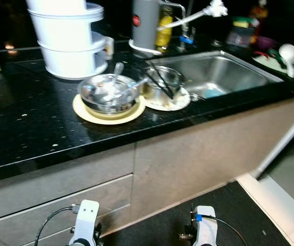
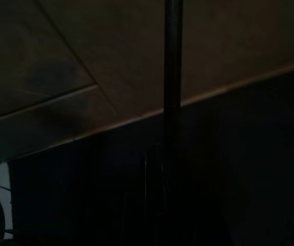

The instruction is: Kitchen organization

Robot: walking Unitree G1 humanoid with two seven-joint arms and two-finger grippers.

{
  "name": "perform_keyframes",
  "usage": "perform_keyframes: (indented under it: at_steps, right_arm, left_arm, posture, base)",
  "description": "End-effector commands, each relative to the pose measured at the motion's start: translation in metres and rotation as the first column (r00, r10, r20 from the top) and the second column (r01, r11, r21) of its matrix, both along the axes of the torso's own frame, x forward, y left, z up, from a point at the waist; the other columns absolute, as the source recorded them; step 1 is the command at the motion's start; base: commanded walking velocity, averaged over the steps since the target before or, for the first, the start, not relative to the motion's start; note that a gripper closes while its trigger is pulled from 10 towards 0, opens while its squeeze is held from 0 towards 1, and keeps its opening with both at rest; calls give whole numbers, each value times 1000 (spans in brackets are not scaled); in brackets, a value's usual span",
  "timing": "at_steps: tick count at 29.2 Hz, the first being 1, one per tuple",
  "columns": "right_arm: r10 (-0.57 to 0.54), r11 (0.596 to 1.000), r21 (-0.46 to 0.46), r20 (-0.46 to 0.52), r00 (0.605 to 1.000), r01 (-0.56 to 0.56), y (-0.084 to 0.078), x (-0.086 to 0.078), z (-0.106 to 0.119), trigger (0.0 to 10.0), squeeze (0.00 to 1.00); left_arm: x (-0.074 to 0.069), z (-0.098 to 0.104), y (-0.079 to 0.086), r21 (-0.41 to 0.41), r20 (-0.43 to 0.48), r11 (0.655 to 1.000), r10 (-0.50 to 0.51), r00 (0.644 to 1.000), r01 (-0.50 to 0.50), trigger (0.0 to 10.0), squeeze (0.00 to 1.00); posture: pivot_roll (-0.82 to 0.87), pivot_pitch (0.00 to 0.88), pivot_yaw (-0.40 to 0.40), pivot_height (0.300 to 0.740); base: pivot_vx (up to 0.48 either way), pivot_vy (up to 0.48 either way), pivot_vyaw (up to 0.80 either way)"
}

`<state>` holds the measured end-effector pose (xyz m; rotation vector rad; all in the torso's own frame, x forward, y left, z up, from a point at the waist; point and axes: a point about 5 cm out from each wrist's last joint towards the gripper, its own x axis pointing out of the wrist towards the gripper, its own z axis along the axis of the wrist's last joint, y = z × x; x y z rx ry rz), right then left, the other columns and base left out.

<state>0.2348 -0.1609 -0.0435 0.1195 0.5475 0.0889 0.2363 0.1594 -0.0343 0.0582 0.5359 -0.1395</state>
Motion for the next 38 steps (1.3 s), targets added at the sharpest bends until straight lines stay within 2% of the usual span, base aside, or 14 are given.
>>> perform_keyframes:
  at_steps: [1, 4, 6, 9, 15, 18, 27, 29, 36, 38]
  right_arm:
    - [15, 1000, 25, -33, 999, -14, 9, -7, -6, 10000, 0]
    - [20, 1000, 17, -34, 999, -19, 8, -6, -6, 10000, 0]
    - [18, 1000, 14, -36, 999, -18, 7, -6, -6, 10000, 0]
    - [17, 1000, 10, -44, 999, -16, 5, -7, -7, 10000, 0]
    - [0, 1000, 4, -56, 998, 0, 2, -11, -9, 10000, 0]
    - [-13, 1000, 5, -64, 998, 13, 0, -14, -11, 10000, 0]
    - [-60, 998, -7, -116, 991, 60, -7, -23, -18, 10000, 0]
    - [-107, 994, 5, -134, 985, 108, -11, -26, -20, 10000, 0]
    - [-119, 993, -24, -184, 976, 116, -14, -32, -25, 10000, 0]
    - [-125, 992, -19, -194, 973, 124, -14, -33, -26, 10000, 0]
  left_arm:
    - [-11, -11, -3, -21, -80, 999, -39, 996, 37, 10000, 0]
    - [-12, -12, -4, -9, -72, 998, -56, 996, 56, 10000, 0]
    - [-15, -16, -6, -1, -110, 997, -75, 991, 75, 10000, 0]
    - [-18, -21, -6, 57, -153, 991, -108, 982, 117, 10000, 0]
    - [-19, -22, -7, 44, -169, 988, -141, 976, 151, 10000, 0]
    - [-19, -21, -7, 83, -147, 977, -181, 972, 195, 10000, 0]
    - [-12, -18, -6, 112, -154, 976, -166, 974, 185, 10000, 0]
    - [-11, -17, -8, 102, -159, 973, -188, 969, 205, 10000, 0]
    - [-10, -17, -12, 97, -165, 967, -216, 962, 234, 10000, 0]
    - [-9, -17, -11, 110, -166, 966, -215, 962, 235, 10000, 0]
  posture:
    - [-49, 108, -23, 740]
    - [-51, 112, -22, 740]
    - [-51, 112, -22, 740]
    - [-50, 122, -22, 740]
    - [-51, 126, -22, 740]
    - [-54, 131, -19, 740]
    - [-52, 138, -20, 740]
    - [-51, 142, -16, 740]
    - [-55, 145, -13, 740]
    - [-55, 146, -14, 740]
  base:
    - [0, 0, 800]
    - [0, 0, 800]
    - [0, 0, 800]
    - [0, 0, 800]
    - [0, 0, 800]
    - [0, 0, 800]
    - [0, 0, 800]
    - [0, 0, 0]
    - [0, 0, 0]
    - [0, 0, -800]
